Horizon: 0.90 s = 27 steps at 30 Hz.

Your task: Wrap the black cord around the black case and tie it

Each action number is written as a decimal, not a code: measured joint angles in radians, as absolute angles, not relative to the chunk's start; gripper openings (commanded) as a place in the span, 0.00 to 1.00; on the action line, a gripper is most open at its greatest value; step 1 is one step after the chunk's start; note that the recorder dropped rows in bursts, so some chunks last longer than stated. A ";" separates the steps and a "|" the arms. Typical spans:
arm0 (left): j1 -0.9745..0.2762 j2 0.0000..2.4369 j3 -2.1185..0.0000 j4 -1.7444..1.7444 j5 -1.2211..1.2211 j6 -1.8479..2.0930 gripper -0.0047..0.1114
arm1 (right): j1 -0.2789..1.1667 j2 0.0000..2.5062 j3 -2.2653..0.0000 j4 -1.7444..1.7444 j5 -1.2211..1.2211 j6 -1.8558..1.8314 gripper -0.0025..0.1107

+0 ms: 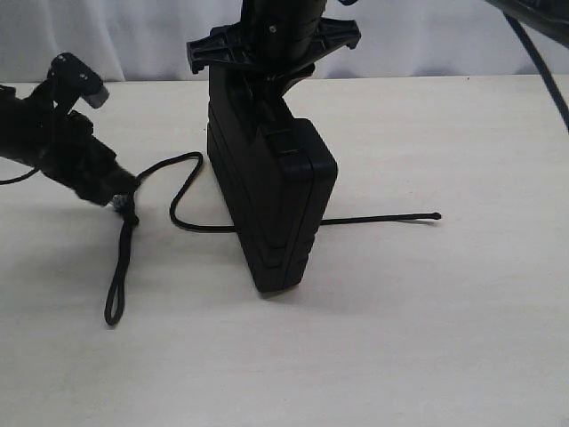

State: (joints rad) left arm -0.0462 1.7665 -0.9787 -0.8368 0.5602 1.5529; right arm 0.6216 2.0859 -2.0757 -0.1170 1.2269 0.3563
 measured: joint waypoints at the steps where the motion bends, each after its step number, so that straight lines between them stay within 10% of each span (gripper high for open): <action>1: -0.046 1.745 -0.981 -0.661 0.605 1.712 0.54 | 0.622 2.086 -2.076 -0.117 1.227 0.356 0.06; 12: -0.241 1.880 -0.933 -0.149 0.270 2.111 0.53 | 0.622 2.086 -2.076 -0.117 1.227 0.352 0.06; 27: -0.284 1.956 -0.933 -0.013 0.194 1.803 0.04 | 0.622 2.086 -2.076 -0.117 1.227 0.350 0.06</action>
